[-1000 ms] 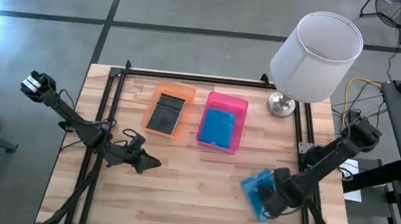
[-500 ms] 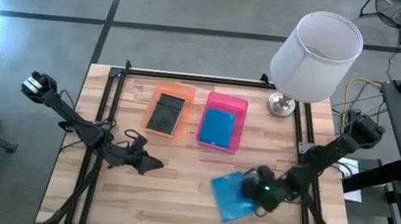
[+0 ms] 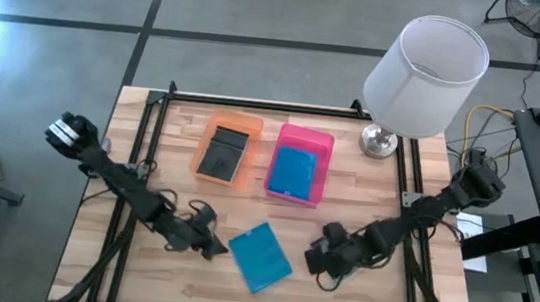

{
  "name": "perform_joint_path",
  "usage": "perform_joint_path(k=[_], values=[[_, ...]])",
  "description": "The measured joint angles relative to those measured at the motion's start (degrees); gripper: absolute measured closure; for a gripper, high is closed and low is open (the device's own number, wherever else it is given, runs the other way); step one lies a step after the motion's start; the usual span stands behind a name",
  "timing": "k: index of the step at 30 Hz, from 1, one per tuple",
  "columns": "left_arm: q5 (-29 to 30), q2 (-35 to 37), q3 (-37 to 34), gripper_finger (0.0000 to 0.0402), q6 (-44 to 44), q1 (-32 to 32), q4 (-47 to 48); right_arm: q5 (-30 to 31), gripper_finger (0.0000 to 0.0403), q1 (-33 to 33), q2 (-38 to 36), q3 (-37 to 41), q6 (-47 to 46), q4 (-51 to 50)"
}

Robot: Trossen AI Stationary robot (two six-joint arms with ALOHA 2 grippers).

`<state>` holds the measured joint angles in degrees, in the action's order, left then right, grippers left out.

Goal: Pick & place jewel cases by type
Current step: Put the blue CD case into the pink bin

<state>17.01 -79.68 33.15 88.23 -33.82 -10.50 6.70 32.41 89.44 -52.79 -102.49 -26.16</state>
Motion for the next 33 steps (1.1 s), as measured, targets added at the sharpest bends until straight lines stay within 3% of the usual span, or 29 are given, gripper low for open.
perform_joint_path(k=[5, 11, 17, 22, 33], values=[[-7.7, -11.5, 6.1, 0.028, -0.1, -0.1, 0.0, -0.4, 0.0168, -2.0, 7.9, -4.5, 4.9, 5.9], [-10.2, -19.3, 8.8, 0.028, 0.2, -0.2, -3.2, -1.1, 0.017, -8.6, 20.1, -13.6, 17.6, 3.6], [-9.5, -20.0, 7.8, 0.028, 0.0, -0.2, -6.0, -5.9, 0.017, -12.0, 23.8, -16.1, 26.5, 5.3], [-9.9, -20.0, 7.5, 0.028, -2.8, -0.1, -5.7, -16.7, 0.017, -13.9, 27.3, -13.6, 30.4, 24.7], [-11.5, -20.2, 5.5, 0.028, -6.3, -0.4, -5.8, -22.6, 0.0175, -15.5, 27.3, -15.7, 37.4, 26.8]])
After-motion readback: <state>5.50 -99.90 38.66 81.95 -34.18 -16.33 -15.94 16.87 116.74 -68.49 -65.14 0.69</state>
